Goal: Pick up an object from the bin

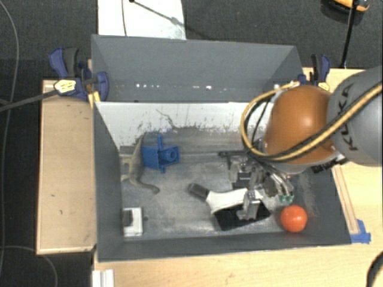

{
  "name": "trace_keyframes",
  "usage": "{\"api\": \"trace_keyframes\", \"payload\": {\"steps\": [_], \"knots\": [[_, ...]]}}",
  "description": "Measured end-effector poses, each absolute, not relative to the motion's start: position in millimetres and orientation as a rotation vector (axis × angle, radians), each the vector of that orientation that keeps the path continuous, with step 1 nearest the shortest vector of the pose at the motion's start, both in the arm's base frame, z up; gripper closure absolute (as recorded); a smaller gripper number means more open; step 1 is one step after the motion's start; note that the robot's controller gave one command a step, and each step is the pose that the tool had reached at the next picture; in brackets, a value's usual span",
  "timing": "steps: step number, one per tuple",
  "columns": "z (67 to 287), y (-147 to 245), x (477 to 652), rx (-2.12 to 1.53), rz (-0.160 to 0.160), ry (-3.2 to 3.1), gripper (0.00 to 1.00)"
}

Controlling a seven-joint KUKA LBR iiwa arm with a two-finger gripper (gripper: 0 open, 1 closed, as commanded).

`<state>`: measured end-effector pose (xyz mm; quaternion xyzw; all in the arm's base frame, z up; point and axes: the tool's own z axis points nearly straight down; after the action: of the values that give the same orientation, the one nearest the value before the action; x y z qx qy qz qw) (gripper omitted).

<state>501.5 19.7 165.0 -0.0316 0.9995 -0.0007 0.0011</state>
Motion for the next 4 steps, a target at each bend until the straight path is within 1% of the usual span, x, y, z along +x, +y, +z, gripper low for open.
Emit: {"api": "trace_keyframes", "payload": {"steps": [1, 2, 3, 4], "knots": [[132, 19, 514.8, -0.526, 0.0, 3.09, 0.0], [96, -25, 538.4, -0.292, 0.001, 3.117, 0.0], [84, -40, 544.7, -0.305, -0.008, 3.119, 0.0], [73, 15, 520.5, -0.686, -0.005, 3.054, 1.0]]}}
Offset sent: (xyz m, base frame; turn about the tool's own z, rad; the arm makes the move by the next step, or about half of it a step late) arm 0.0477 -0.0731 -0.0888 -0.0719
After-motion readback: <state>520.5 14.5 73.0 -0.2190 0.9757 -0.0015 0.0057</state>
